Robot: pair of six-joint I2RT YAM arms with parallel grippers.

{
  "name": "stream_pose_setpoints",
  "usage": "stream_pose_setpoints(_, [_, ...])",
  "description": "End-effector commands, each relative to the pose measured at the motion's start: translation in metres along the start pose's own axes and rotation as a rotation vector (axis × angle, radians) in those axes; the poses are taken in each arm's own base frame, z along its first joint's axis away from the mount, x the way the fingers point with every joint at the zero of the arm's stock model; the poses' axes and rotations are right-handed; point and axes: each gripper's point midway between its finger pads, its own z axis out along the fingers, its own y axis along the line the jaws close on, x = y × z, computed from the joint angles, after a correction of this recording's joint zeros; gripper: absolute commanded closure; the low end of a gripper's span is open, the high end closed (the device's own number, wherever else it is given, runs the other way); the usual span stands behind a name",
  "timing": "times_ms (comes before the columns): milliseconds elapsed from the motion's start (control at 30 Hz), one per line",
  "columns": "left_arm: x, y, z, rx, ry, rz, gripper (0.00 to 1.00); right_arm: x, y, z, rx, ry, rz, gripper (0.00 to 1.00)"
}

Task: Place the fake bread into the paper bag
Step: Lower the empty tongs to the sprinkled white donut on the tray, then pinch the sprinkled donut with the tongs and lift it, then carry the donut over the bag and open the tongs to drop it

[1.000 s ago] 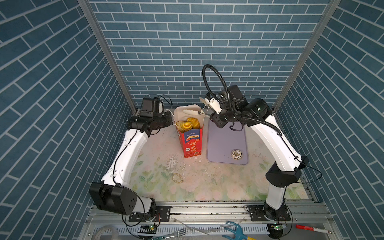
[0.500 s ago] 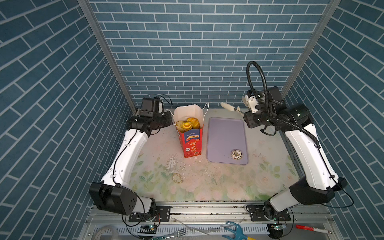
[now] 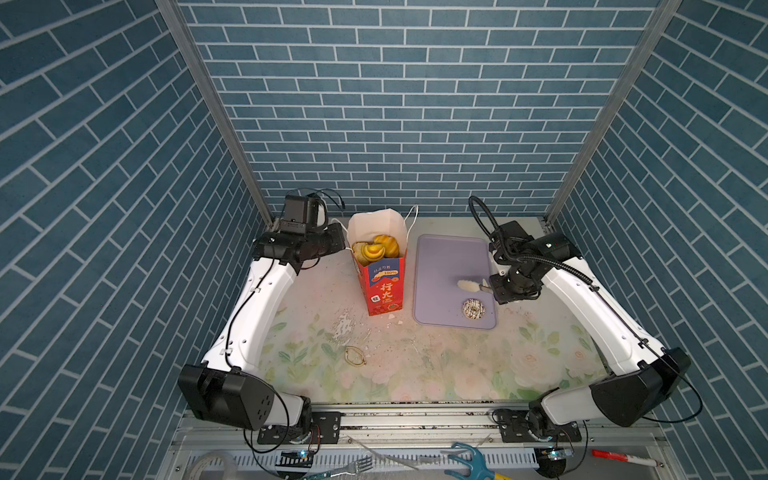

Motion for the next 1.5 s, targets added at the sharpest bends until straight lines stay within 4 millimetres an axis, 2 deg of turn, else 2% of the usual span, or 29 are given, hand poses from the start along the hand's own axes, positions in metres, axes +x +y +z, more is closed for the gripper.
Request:
stream_pose_setpoints(0, [-0.002, -0.005, -0.006, 0.012, -0.007, 0.019, 1.0, 0.015, 0.003, 0.005, -0.022, 0.056, 0.033, 0.5])
stream_pose_setpoints(367, [0.0, -0.004, -0.003, 0.009, -0.001, 0.016, 1.0, 0.024, 0.021, 0.041, -0.084, 0.14, 0.019, 0.54])
stream_pose_setpoints(633, [0.001, -0.004, -0.004, 0.008, 0.0, 0.016, 1.0, 0.025, 0.023, 0.058, -0.078, 0.176, 0.009, 0.6])
stream_pose_setpoints(867, [0.002, -0.002, -0.003, 0.005, 0.003, 0.017, 1.0, 0.025, 0.023, 0.06, -0.073, 0.176, 0.011, 0.63])
stream_pose_setpoints(1000, [0.001, -0.003, -0.004, 0.007, 0.0, 0.016, 1.0, 0.02, 0.019, 0.053, -0.056, 0.15, 0.013, 0.68])
stream_pose_setpoints(1100, [0.001, -0.003, -0.006, 0.007, -0.003, 0.019, 1.0, 0.009, 0.009, 0.032, -0.023, 0.08, 0.025, 0.71])
stream_pose_setpoints(1200, [0.001, -0.003, -0.005, 0.007, -0.005, 0.016, 1.0, -0.013, 0.001, -0.003, -0.012, -0.06, 0.039, 0.72])
stream_pose_setpoints(1400, [0.0, -0.004, -0.003, 0.012, -0.005, 0.01, 1.0, -0.066, -0.002, -0.095, -0.066, -0.409, 0.018, 0.73])
stream_pose_setpoints(1467, [-0.001, -0.004, -0.004, 0.012, -0.006, 0.01, 1.0, -0.084, 0.003, -0.127, -0.094, -0.535, -0.014, 0.74])
